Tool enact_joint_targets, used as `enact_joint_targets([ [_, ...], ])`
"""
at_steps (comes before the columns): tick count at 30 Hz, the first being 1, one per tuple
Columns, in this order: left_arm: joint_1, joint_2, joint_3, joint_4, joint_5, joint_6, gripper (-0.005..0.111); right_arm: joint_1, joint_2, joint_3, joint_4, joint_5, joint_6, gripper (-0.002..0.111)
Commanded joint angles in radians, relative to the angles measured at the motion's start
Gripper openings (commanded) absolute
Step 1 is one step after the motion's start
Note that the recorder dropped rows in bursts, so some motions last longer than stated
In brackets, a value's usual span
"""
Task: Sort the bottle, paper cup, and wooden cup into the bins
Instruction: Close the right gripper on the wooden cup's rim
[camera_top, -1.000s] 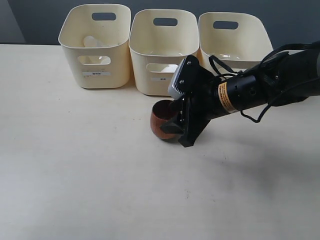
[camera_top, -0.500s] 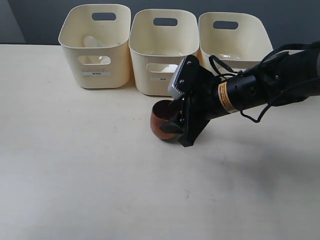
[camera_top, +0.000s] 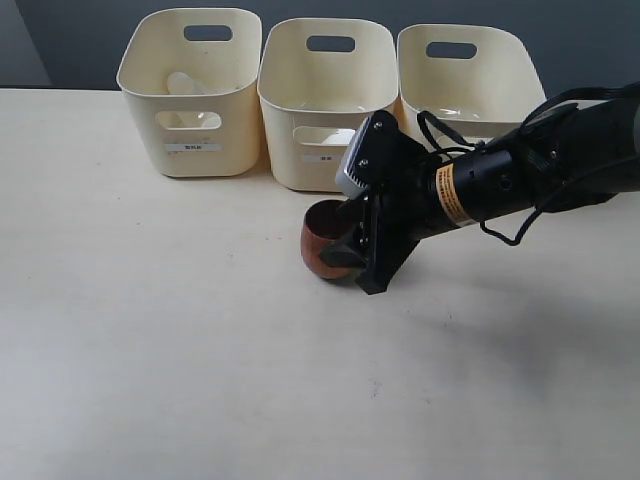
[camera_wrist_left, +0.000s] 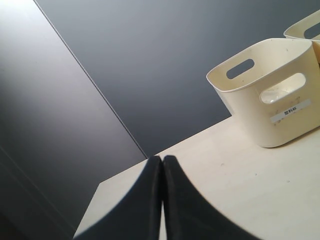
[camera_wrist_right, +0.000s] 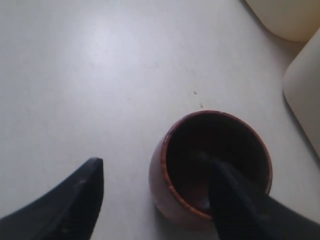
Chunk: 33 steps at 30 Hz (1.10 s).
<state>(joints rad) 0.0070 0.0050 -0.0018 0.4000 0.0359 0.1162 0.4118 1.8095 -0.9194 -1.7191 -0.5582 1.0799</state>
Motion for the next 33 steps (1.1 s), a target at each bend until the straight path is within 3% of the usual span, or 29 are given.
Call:
enact_joint_targets([
  [1,0.000,-0.005,0.002,-0.005,-0.006,-0.001,0.000,-0.002,0.001,-0.004,0.015,-0.004,-0.009,0.059],
  [33,0.000,-0.005,0.002,-0.005,-0.006,-0.003,0.000,-0.002,0.002,-0.006,0.046,-0.030,-0.033,0.058],
])
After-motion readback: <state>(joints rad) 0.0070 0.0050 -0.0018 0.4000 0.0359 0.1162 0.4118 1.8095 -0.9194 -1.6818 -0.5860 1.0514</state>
